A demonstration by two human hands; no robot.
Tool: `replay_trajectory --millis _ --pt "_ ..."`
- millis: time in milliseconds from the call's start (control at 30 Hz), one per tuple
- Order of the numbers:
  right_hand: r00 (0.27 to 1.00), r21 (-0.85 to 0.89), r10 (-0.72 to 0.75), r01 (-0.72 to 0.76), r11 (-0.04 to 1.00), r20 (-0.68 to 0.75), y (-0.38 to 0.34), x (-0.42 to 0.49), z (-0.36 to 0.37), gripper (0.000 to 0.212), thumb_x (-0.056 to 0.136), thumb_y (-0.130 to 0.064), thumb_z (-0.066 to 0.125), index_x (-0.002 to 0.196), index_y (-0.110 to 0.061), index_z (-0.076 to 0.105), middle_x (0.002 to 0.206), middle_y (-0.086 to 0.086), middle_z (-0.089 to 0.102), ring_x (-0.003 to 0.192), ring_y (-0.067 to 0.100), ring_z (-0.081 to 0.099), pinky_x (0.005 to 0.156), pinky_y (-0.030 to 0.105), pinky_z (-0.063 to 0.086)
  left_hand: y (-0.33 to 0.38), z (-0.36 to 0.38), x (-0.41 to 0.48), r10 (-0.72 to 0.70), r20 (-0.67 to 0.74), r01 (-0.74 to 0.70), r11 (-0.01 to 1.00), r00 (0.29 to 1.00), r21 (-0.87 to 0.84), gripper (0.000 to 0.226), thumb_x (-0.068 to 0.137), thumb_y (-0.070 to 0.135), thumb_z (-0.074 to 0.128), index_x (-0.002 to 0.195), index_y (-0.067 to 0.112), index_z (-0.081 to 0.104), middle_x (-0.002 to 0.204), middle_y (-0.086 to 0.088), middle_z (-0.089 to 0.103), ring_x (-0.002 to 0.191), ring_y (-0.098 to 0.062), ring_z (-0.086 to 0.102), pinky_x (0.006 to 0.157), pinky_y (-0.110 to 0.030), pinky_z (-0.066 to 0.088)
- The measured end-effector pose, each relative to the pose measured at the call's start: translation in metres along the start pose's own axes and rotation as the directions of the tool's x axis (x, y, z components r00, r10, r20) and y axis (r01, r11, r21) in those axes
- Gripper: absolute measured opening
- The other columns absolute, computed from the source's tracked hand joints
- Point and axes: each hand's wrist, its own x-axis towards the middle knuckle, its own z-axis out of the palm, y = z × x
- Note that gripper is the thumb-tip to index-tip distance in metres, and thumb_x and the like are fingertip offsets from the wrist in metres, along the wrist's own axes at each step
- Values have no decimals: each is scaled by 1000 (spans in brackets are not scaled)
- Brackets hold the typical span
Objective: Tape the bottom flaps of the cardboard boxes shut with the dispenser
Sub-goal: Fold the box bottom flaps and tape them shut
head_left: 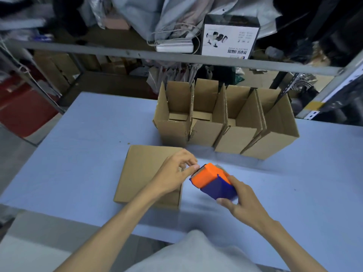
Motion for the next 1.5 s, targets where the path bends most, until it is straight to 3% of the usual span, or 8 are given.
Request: replay_trajectory --millis 100,167,367,567,967,1067,1333,1500 --pt "989 -63 142 -144 988 -37 -1 1 10 68 50 -44 80 99 -36 33 76 -14 60 62 8 57 55 25 46 -4 4 -1 -91 10 92 995 996 -41 11 88 11 67 79 11 73 79 1 66 70 -7 60 67 -19 46" --pt "993 -76 91 -97 992 -74 1 -1 15 66 51 -39 78 96 -41 29 75 -18 58 63 6 58 51 18 44 -8 6 -4 -152 31 154 985 988 -78 15 88 7 65 76 10 73 69 2 67 62 -7 59 62 -19 48" --pt "993 -208 -78 58 976 -89 -1 -4 17 49 53 -37 71 95 -34 46 72 -19 57 59 0 52 49 13 40 -20 8 -18 -311 5 311 947 950 -84 16 84 4 66 75 13 75 65 0 70 59 -8 62 58 -22 54" --pt "992 -202 -128 128 971 9 -6 10 12 65 52 -58 78 104 -34 48 80 -33 51 61 -13 50 53 1 36 -27 13 -25 -454 -48 451 890 890 -66 20 78 -2 54 76 8 71 56 -1 62 47 -6 56 52 -20 48" --pt "990 -249 -123 138 959 75 3 23 -6 51 53 -46 79 100 -36 61 78 -26 62 67 2 57 57 15 45 -55 -11 -27 -554 -310 592 805 773 38 15 74 17 76 63 20 67 55 10 59 60 -11 56 57 -21 40" --pt "996 -297 -71 83 951 53 14 16 -20 52 50 -51 77 99 -38 63 76 -32 59 67 2 58 57 16 44 -59 -16 -28 -555 -248 588 805 794 80 23 79 20 74 59 21 62 55 6 64 59 -12 59 59 -22 43" --pt "991 -362 -38 81 929 124 12 28 -26 58 53 -64 76 99 -30 68 81 -14 69 69 13 61 61 31 51 -57 -2 -31 -502 -294 537 842 814 50 19 75 26 77 64 17 65 64 9 65 79 -21 64 63 -22 38" --pt "987 -349 -35 88 933 157 13 32 -26 52 57 -62 72 96 -30 66 78 -14 67 69 13 60 62 34 52 -59 6 -33 -471 -334 516 855 816 53 15 74 23 80 67 17 68 48 13 54 73 -16 61 64 -23 38"
